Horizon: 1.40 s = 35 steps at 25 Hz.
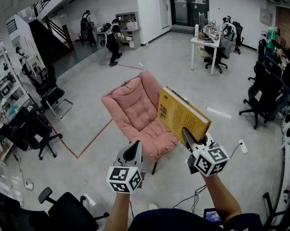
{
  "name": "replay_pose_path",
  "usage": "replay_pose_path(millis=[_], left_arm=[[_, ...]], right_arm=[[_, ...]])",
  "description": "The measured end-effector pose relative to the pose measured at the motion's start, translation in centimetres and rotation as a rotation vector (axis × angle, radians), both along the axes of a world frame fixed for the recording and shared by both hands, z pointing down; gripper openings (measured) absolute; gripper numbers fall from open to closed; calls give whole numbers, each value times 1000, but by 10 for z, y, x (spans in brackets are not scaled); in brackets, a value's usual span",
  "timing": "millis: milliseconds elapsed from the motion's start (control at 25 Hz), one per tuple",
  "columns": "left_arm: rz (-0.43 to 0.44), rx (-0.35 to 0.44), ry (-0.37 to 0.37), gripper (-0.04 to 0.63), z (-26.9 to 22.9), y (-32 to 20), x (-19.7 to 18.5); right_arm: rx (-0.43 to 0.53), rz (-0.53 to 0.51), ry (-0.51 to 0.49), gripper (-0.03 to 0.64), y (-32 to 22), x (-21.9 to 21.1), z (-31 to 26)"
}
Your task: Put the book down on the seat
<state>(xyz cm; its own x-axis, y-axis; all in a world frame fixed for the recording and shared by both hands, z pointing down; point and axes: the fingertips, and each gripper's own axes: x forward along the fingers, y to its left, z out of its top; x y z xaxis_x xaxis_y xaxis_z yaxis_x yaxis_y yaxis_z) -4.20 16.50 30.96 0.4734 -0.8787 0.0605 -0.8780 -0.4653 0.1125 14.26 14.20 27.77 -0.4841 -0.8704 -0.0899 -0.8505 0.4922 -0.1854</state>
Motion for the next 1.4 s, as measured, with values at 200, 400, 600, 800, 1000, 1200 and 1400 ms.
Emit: replay_pose_path(millis=[200, 400, 600, 800, 1000, 1200, 1400], left_arm=[[0, -2, -1, 0, 1, 1, 1], [-3, -6, -4, 0, 4, 0, 2], [-8, -11, -5, 0, 7, 4, 9], [-12, -10, -6, 0, 9, 13, 22], [-15, -17, -5, 0, 10, 15, 30], [-11, -18, -2, 0, 2, 13, 19], [-27, -15, 19, 0, 2, 16, 24]], right_arm=[[0, -2, -13, 149, 1, 1, 2], [-1, -3, -13, 149, 1, 2, 4], [-4, -6, -11, 149, 6, 8, 7], [4, -8, 11, 150, 14, 19, 10], [3, -10, 25, 150, 17, 26, 10], [1, -7, 27, 150, 15, 15, 2], [6, -8, 27, 150, 17, 22, 4]])
